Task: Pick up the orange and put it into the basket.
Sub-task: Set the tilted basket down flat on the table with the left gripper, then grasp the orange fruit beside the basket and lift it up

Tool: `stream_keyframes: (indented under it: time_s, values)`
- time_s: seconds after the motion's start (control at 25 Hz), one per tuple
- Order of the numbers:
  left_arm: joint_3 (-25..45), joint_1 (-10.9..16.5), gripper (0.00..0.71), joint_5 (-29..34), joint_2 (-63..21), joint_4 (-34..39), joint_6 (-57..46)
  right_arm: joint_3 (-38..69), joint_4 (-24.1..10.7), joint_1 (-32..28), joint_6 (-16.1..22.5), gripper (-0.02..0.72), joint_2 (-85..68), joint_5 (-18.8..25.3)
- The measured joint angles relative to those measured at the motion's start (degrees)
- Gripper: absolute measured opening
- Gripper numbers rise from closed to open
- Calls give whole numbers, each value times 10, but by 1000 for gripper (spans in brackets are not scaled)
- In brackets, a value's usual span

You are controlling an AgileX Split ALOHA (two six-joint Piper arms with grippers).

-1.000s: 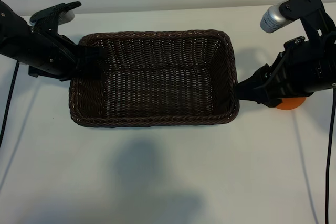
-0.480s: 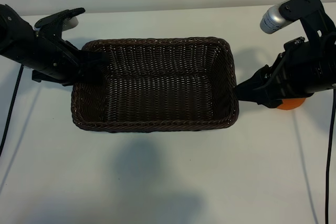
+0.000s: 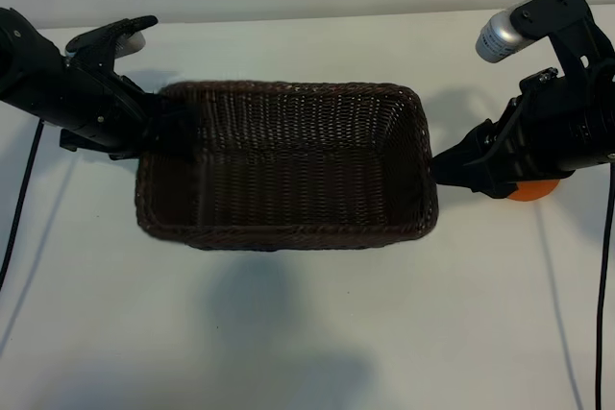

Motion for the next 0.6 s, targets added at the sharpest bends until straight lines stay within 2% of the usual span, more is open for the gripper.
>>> stream_keyframes:
  time_s: [0.12,0.2,0.32,0.6]
  values:
    - [0,0,558,1,0,-7,0,0,0,0,-1,595,0,0]
    - [-2,0,617,7,0,-7,0,0,0,0,-1,595,0,0]
    - [-4,0,642,11,-1,-1,-1,0,0,0,-1,595,0,1]
    - [-4,0,643,23,-4,15,-17,0,0,0,-1,595,0,1]
